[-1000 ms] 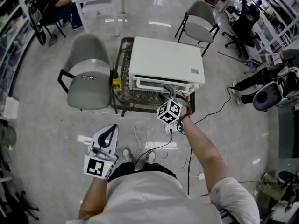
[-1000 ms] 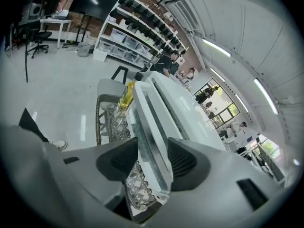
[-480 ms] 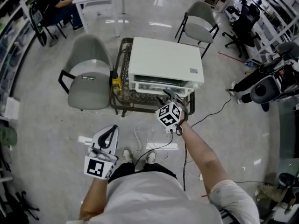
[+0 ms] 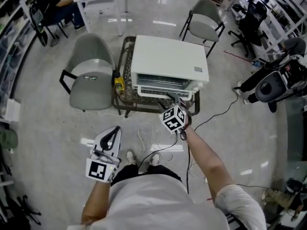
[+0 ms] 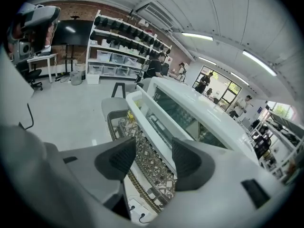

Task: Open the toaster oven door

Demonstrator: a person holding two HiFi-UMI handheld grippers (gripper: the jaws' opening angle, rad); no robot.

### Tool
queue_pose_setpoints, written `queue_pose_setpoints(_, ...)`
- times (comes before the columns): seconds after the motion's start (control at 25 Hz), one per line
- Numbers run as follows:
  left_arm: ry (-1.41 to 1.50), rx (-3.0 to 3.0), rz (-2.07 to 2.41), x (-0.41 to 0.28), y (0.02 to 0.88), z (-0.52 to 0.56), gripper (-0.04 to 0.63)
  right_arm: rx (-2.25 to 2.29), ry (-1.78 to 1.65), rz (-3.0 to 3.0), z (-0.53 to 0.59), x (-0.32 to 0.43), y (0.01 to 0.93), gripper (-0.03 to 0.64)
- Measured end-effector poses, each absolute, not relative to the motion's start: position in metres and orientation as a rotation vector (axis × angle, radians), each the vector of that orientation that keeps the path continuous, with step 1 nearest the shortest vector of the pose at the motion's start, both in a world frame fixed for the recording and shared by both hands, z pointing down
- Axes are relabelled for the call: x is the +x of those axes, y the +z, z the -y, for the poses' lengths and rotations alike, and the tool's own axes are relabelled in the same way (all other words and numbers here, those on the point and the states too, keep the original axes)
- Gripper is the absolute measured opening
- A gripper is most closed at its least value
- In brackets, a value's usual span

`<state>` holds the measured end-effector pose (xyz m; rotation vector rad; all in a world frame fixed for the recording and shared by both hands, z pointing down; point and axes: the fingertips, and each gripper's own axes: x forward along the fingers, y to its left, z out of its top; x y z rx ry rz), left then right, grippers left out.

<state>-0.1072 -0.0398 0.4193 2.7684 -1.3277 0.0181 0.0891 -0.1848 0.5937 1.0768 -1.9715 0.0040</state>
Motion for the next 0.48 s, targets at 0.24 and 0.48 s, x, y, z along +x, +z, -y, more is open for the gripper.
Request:
queue_pose_setpoints(0.24, 0.027, 2.760, 1.324, -0.108, 0.419, 0.038, 0.017, 1.054, -0.021, 1.959, 0.174, 0.085, 0.599, 0.244)
queue_pose_setpoints(0.48, 0.029, 2.759, 1.325, -0.108, 0.420, 0.036, 0.017, 1.034, -0.029, 1.953, 0.164, 0.085, 0.607, 0.247)
